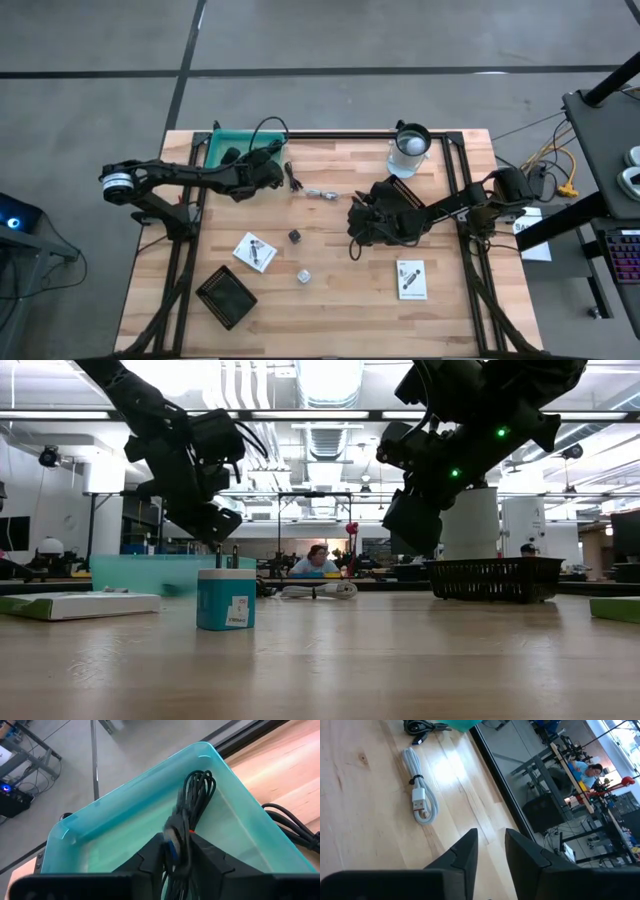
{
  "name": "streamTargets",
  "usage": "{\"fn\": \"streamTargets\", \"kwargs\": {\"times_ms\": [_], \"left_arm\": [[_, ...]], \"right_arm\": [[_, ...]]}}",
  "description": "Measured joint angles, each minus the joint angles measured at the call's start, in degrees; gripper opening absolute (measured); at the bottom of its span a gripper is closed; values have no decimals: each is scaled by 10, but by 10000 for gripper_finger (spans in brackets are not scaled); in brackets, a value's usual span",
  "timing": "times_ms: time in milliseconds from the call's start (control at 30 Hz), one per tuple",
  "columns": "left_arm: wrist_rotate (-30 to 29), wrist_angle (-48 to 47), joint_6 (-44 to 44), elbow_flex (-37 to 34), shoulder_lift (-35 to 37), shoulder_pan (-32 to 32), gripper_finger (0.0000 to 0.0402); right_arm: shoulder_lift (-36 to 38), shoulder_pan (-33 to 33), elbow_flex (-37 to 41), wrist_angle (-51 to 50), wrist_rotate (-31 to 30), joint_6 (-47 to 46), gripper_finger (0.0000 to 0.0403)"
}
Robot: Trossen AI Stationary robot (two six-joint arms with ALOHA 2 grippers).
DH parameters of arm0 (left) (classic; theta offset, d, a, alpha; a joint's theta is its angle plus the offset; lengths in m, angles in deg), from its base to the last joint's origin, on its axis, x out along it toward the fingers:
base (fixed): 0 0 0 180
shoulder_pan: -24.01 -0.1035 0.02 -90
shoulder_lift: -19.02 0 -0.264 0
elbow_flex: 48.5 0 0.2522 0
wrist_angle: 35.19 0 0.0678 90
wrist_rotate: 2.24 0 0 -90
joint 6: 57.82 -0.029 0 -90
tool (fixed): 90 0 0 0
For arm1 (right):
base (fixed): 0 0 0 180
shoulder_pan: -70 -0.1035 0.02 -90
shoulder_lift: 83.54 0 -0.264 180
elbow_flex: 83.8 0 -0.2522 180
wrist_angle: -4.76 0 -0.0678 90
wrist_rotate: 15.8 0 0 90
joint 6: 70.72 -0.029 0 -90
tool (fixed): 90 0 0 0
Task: Pick and place items into bin
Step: Put the bottom black charger cable into the green bin, then put the white charger cable into the green bin
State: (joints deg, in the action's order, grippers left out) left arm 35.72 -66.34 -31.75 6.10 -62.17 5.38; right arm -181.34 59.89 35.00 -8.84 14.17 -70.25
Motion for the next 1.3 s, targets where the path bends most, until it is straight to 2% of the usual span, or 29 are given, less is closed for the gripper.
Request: {"fn": "streamTargets", "kwargs": {"times_ms": [300,400,667,900,1133,1200,1300], "left_arm": [[0,3,-1,0,0,0,133],[0,11,-25,0,0,0,149],[15,105,-97,0,0,0,162],[146,169,-168,-9,0,0,162],[261,309,-293,-47,0,0,162],[312,325,-324,-47,0,0,162],[421,338,-349,-47,-3,0,162]], "right_arm": [[0,0,0,1,0,0,88],[0,0,0,1,0,0,84],[0,0,0,1,0,2,77],[0,0,0,1,0,1,85],[0,0,0,1,0,2,88],[0,0,0,1,0,2,85],[0,0,0,1,0,2,80]]}}
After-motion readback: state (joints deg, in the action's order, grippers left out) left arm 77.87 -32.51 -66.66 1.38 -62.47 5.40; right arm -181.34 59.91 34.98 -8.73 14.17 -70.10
